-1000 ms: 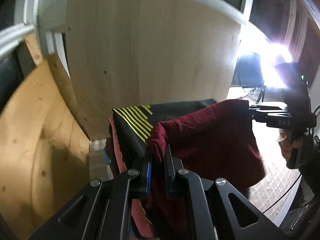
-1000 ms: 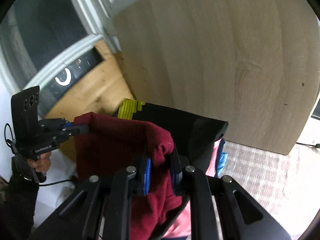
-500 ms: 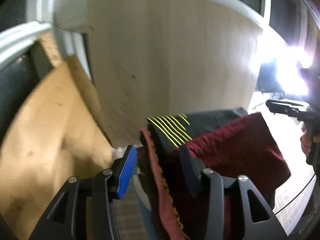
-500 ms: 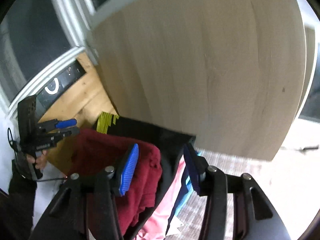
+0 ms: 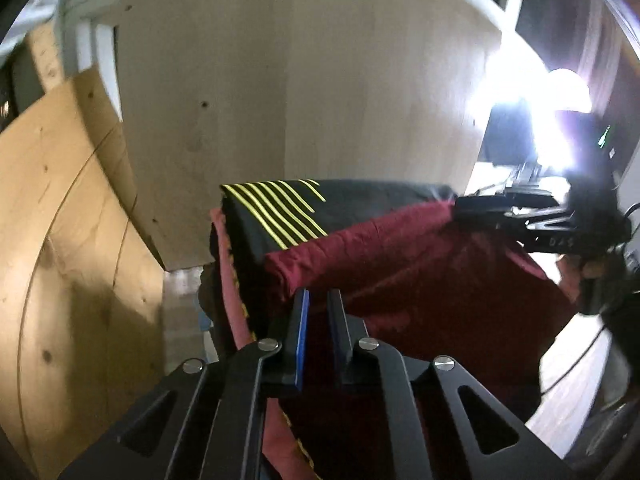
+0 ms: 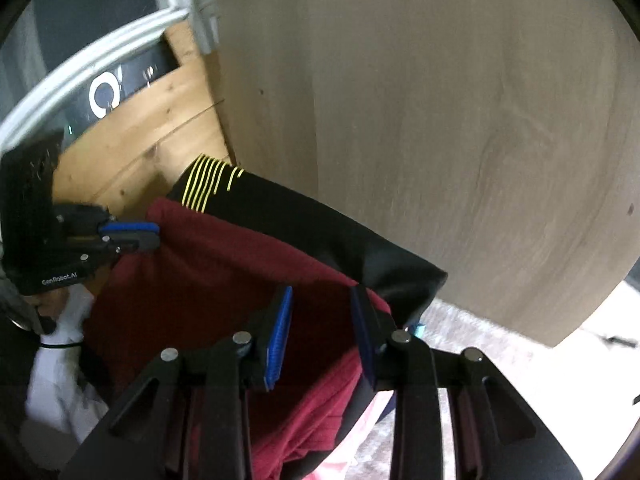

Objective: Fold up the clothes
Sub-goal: 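Carry the folded sweatshirt with both grippers onto the clothes stack, then open both grippers and release the sweatshirt on the stack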

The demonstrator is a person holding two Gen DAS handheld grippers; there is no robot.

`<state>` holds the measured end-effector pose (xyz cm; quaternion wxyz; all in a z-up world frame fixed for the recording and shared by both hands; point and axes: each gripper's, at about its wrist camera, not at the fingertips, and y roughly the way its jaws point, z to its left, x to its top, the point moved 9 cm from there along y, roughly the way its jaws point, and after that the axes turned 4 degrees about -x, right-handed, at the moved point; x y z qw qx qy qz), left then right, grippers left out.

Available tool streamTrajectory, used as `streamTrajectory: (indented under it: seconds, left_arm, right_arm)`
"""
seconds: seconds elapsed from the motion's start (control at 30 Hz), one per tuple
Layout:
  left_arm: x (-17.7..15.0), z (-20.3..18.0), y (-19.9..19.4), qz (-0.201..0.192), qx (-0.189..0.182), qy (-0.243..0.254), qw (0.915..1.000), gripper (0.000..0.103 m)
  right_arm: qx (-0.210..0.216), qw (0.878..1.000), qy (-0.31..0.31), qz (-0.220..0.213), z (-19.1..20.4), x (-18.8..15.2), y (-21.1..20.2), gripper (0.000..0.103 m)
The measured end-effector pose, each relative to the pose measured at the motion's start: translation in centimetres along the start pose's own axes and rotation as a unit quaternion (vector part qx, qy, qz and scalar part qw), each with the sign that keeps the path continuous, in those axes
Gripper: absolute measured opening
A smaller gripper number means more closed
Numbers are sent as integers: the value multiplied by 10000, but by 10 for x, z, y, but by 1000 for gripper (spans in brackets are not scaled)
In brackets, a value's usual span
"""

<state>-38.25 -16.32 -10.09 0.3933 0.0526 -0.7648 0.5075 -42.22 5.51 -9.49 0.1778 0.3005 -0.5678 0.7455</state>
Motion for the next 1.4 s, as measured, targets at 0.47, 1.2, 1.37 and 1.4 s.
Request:
streamTrajectory:
  seconds: [0.47,1.2,1.37,1.4]
  left_arm:
    - [-49,-30,-12,334,375,-56,9987,20]
    - [-126,-203,-129,-311,1532,-547,9862,63]
    - [-146,-236,-143,-368,1831,-845,9788,68]
    - [-149,-244,-146,-383,1862,-895,9777,68]
  right_arm:
    - [-519,9951,-835,133,50,-72,-53,32]
    - [-1754,9832,136,-493,42,-175,-238,63]
    - [-1734,9838,-1,-445,27,-209,-265,63]
    - [-1710,9843,-21,-429,24,-216,-271,63]
